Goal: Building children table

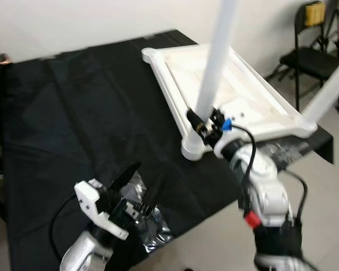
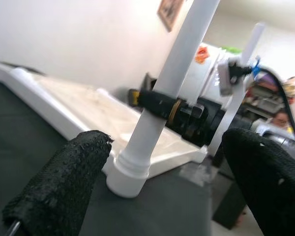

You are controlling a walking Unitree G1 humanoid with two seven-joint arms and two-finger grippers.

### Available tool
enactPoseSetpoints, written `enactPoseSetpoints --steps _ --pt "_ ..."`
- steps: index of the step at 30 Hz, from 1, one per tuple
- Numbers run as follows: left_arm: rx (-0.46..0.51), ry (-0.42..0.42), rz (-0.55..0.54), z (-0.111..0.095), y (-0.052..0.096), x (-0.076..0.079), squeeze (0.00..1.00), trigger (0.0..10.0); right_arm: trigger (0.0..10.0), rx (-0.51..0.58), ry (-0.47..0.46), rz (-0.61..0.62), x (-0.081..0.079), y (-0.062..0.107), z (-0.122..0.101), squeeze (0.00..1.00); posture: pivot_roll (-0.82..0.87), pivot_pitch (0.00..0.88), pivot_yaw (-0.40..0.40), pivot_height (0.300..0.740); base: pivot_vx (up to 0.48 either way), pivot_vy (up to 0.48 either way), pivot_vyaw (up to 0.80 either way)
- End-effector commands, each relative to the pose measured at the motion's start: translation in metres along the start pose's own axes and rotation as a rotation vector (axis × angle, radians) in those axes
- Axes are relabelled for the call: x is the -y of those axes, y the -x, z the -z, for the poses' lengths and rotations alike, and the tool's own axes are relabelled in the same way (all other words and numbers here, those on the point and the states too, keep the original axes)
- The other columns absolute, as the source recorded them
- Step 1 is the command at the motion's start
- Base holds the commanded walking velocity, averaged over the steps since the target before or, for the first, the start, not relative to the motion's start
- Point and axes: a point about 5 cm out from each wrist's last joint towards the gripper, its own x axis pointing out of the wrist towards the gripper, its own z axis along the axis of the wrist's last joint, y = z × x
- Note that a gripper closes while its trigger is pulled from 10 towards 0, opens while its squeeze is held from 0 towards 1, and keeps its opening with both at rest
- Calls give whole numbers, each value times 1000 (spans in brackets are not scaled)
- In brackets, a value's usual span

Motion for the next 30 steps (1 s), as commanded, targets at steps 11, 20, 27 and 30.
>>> enactPoseSetpoints --steps 11,20,27,30 --pt "-139 -78 144 14 5 7 0 10000 10000 -258 11 48 6 6 38 0 -5 188 -44 740 0 0 0" --pt "-154 -253 -2 14 18 2 0 10000 10000 -66 38 -328 27 -6 -16 1000 13 194 -42 740 0 0 0" --pt "-146 -278 -33 17 15 1 0 10000 10000 -27 112 -704 33 -10 -43 0 36 193 -58 740 0 0 0" --pt "-146 -283 -38 18 14 2 0 10000 10000 -4 115 -786 41 -19 -55 0 43 193 -59 740 0 0 0"
